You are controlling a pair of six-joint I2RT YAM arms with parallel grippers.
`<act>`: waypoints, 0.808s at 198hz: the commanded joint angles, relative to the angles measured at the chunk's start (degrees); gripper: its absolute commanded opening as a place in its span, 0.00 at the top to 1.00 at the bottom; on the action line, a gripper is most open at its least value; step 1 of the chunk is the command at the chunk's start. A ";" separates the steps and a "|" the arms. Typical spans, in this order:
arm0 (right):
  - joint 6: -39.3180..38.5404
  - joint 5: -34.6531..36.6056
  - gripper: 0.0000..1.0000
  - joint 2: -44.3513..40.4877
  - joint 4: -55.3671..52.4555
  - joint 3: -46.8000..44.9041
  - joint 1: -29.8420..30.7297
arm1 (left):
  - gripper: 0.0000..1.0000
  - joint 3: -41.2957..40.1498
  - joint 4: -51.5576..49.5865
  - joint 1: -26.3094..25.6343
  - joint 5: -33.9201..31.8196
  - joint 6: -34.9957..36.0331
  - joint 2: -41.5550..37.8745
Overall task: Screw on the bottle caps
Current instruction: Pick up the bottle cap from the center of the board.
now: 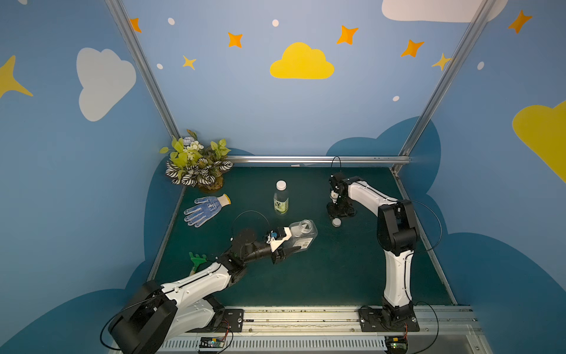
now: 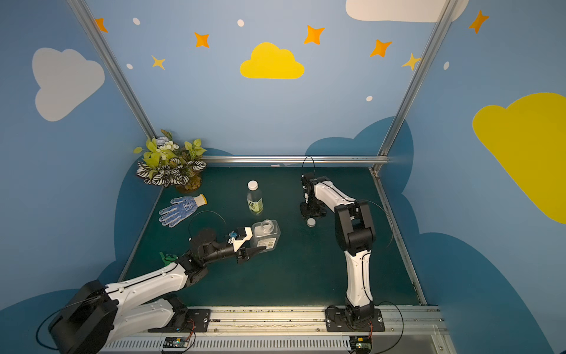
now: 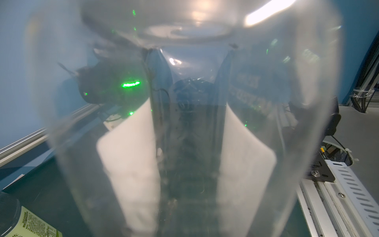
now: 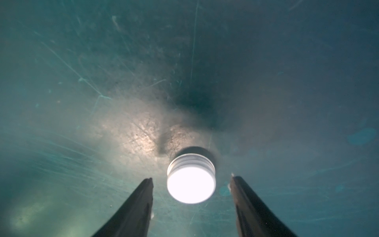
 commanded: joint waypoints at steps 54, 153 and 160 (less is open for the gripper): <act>1.79 -1.59 0.53 2.53 -1.32 -1.77 0.15 | 0.59 0.30 0.46 0.28 0.30 1.15 -0.35; 2.28 -1.26 0.50 1.05 -3.21 -3.09 0.83 | 0.60 0.66 0.70 0.23 0.42 1.44 0.11; 2.29 -1.33 0.50 0.88 -3.46 -3.08 0.93 | 0.60 0.69 0.70 0.26 0.36 1.49 0.10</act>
